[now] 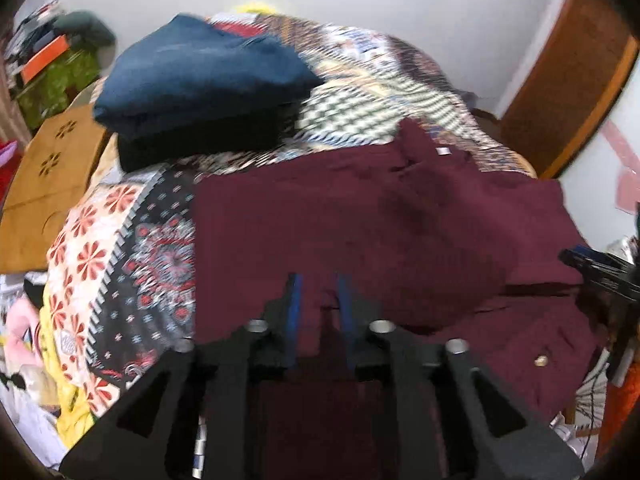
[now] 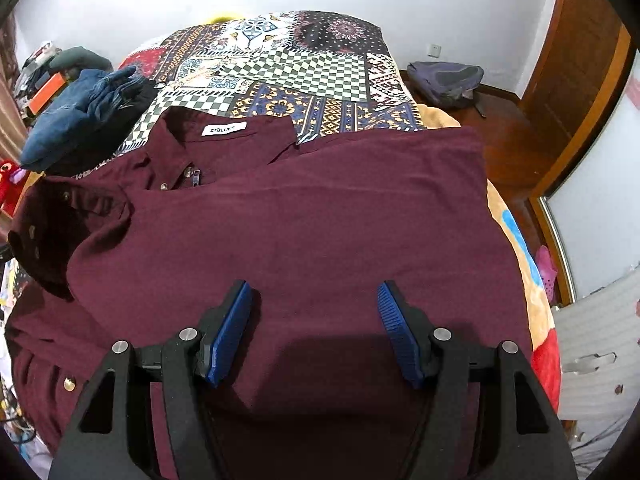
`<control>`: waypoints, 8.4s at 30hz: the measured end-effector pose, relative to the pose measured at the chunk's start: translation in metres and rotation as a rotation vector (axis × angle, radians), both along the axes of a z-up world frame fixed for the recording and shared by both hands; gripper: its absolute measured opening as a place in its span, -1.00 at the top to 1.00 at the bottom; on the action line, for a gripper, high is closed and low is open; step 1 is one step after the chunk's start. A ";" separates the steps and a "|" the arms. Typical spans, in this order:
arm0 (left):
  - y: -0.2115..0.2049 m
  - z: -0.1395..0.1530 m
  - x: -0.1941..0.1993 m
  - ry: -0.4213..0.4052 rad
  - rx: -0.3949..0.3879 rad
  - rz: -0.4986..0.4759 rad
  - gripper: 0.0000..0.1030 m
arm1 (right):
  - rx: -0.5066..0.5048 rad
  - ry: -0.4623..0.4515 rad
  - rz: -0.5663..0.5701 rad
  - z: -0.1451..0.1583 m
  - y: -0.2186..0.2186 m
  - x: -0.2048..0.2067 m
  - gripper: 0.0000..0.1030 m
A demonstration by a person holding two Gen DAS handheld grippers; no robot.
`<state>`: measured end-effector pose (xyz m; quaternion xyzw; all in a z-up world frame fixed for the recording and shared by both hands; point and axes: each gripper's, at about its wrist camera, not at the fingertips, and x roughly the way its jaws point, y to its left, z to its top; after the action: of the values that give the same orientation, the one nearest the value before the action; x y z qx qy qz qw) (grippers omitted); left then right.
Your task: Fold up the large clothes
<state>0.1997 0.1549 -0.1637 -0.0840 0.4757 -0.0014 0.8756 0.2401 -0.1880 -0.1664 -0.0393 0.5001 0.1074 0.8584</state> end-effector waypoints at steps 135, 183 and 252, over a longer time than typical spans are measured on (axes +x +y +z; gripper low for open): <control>0.045 0.034 0.219 -0.047 0.043 0.116 0.92 | 0.144 -0.097 -0.120 0.046 -0.068 0.207 0.86; 0.052 -0.049 -0.019 0.177 0.017 -0.022 -0.76 | 0.090 0.063 -0.045 0.026 -0.067 -0.027 -0.25; 0.007 0.071 0.058 -0.163 -0.389 -0.073 0.68 | 0.434 -0.156 -0.033 0.084 -0.084 0.002 0.81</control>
<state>0.2575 0.1621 -0.0929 -0.2337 0.3967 -0.1318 0.8779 0.2416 -0.2724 -0.0823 0.1462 0.3982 0.1950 0.8843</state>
